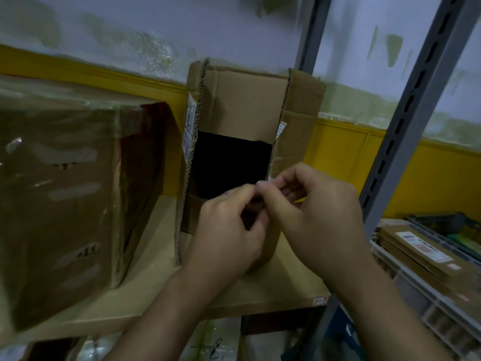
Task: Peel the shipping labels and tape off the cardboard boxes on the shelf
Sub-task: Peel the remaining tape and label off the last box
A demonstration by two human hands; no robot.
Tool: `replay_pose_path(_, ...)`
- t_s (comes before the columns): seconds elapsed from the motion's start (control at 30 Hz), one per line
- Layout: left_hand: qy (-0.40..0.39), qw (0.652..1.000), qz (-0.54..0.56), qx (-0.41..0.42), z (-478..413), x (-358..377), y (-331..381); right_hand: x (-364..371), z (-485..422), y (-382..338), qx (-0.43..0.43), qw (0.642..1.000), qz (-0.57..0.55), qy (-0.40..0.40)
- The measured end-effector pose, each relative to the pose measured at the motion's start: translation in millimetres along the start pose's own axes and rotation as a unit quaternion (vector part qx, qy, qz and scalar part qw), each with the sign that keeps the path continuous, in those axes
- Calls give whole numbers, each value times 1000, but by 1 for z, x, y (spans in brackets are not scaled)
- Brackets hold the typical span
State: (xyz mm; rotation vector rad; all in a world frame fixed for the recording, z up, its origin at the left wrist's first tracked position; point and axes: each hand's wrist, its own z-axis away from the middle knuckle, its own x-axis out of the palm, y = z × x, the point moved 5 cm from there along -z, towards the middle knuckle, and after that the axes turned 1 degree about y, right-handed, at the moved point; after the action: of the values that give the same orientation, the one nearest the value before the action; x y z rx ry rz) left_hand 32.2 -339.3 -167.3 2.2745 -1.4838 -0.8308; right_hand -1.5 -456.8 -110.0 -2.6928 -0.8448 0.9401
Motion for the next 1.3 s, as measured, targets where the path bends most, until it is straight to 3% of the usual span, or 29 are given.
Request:
replay_pose_path(0.17, 2, 999, 41, 7, -2, 1, 0, -3, -4, 2, -30, 999, -5, -18)
replay_pose_path(0.27, -44, 990, 131, -25, -5, 3, 1, -1, -4, 7, -29, 996, -60, -56)
replay_pose_path(0.53, -127, 981, 146, -24, -8, 5, 4, 1, -5, 18, -80, 986, -113, -97)
replay_pose_path(0.77, -173, 951, 249, -66, -15, 5, -2, 2, -11, 20, -78, 976, -154, -136)
replay_pose_path(0.9, -117, 941, 288, -133, -22, -9, -23, -5, -13, 29, -24, 961, -249, -120)
replay_pose_path(1.03, -123, 950, 262, -114, -18, -11, -16, -3, -11, 19, -51, 976, -183, -103)
replay_pose_path(1.13, -117, 958, 245, -87, -10, -9, -7, 3, -7, 12, -21, 987, -145, -72)
replay_pose_path(1.3, -86, 982, 162, -45, 1, -5, -4, 4, -4, -5, -37, 999, 30, -23)
